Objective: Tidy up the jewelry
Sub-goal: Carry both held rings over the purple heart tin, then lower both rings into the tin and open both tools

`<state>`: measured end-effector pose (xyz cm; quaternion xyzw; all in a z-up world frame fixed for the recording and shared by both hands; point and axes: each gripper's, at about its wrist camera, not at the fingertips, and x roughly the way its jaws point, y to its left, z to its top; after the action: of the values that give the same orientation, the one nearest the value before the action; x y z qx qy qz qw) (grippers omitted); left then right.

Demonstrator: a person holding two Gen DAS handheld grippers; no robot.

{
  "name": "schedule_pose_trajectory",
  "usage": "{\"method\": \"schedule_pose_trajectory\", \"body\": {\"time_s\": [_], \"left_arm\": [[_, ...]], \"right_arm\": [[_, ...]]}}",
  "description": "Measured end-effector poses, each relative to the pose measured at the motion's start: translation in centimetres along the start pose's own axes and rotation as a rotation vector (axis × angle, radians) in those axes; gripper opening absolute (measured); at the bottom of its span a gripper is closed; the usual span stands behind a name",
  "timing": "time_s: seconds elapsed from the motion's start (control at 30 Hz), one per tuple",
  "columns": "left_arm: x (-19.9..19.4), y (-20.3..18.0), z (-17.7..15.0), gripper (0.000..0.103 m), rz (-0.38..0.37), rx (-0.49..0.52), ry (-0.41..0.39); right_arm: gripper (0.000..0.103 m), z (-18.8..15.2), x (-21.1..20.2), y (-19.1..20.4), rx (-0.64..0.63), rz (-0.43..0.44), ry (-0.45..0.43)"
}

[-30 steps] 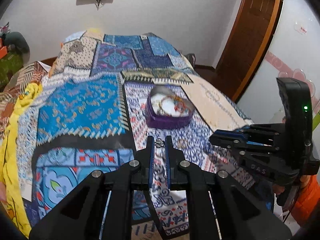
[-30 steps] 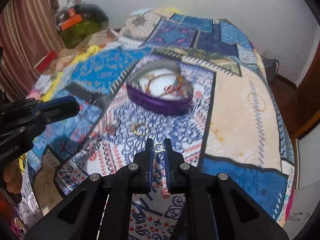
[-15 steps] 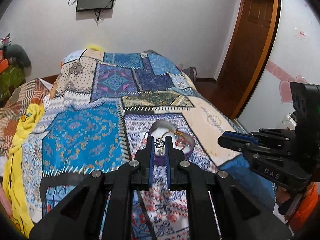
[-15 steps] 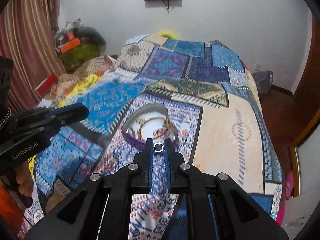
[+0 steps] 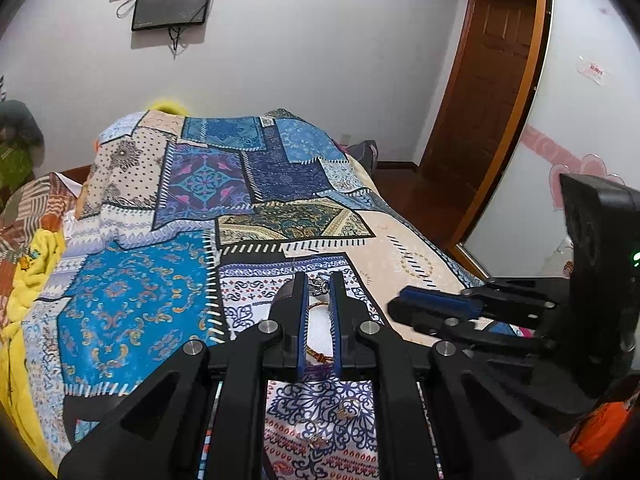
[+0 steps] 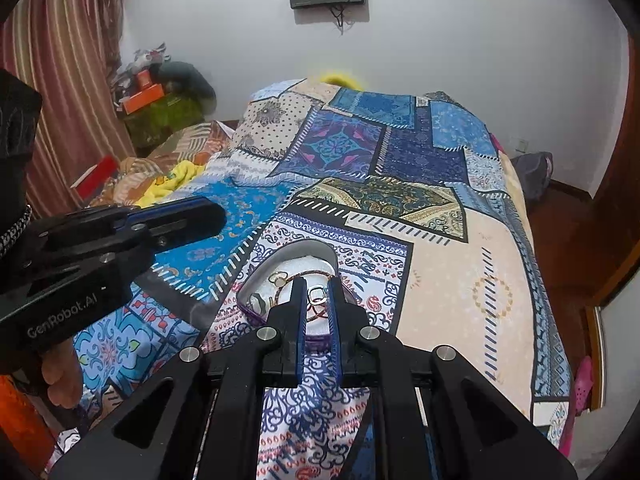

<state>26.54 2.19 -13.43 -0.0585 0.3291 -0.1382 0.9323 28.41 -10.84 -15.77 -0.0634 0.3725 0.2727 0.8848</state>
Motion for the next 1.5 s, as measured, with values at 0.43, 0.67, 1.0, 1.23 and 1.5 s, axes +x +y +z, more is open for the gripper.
{"method": "schedule_pose_trajectory", "body": {"time_s": [0.43, 0.67, 1.0, 1.23, 1.5], "left_arm": [[3.7, 1.1, -1.5, 0.008, -0.043, -0.023, 0.106], [4.8, 1.5, -2.1, 0.008, -0.041, -0.022, 0.143], [4.6, 1.9, -2.3, 0.008, -0.037, -0.032, 0.148], [3.2, 1.9, -1.9, 0.009, -0.03, -0.036, 0.131], [1.3, 1.8, -2.0, 0.019, 0.001, -0.048, 0.116]], "right_arm": [[0.009, -0.3, 4.1, 0.7, -0.091, 0.021, 0.101], [0.009, -0.7, 5.1, 0.6, -0.09, 0.031, 0.135], [0.009, -0.8, 5.7, 0.9, -0.112, 0.027, 0.154], [0.009, -0.7, 5.3, 1.3, -0.126, 0.004, 0.166], [0.017, -0.2, 3.3, 1.4, -0.112, -0.043, 0.14]]}}
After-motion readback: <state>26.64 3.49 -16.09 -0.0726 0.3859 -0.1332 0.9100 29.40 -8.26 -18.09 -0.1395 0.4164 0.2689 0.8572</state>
